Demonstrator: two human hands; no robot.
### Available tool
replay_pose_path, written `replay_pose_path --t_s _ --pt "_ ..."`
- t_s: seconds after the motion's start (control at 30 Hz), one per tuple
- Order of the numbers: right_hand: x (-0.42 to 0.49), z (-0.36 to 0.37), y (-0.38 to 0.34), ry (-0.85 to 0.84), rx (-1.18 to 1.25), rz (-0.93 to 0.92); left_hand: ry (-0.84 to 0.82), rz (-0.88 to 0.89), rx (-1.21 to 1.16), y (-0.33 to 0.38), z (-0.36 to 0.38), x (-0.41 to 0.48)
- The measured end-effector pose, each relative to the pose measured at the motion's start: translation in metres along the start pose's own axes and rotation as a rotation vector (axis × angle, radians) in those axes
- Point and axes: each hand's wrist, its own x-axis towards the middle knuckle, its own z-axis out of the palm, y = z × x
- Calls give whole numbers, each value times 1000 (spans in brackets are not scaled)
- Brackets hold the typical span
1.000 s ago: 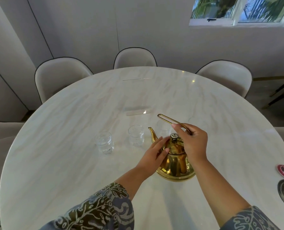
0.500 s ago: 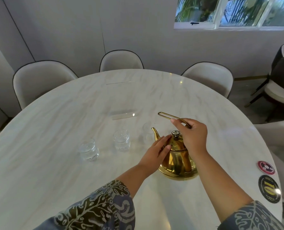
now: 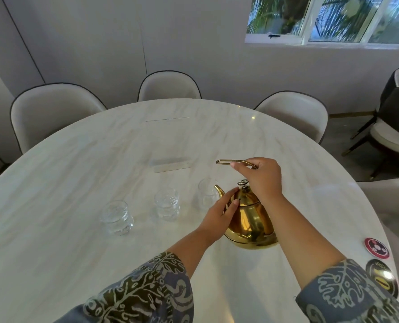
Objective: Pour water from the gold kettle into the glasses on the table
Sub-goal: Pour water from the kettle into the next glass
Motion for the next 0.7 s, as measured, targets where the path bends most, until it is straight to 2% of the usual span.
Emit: replay_pose_path --t_s 0.43,0.7 --pt "14 7 -17 -89 -139 -23 32 -26 -92 -6 1 11" --pt "22 12 -21 -142 -142 30 44 -28 -124 -3 1 11"
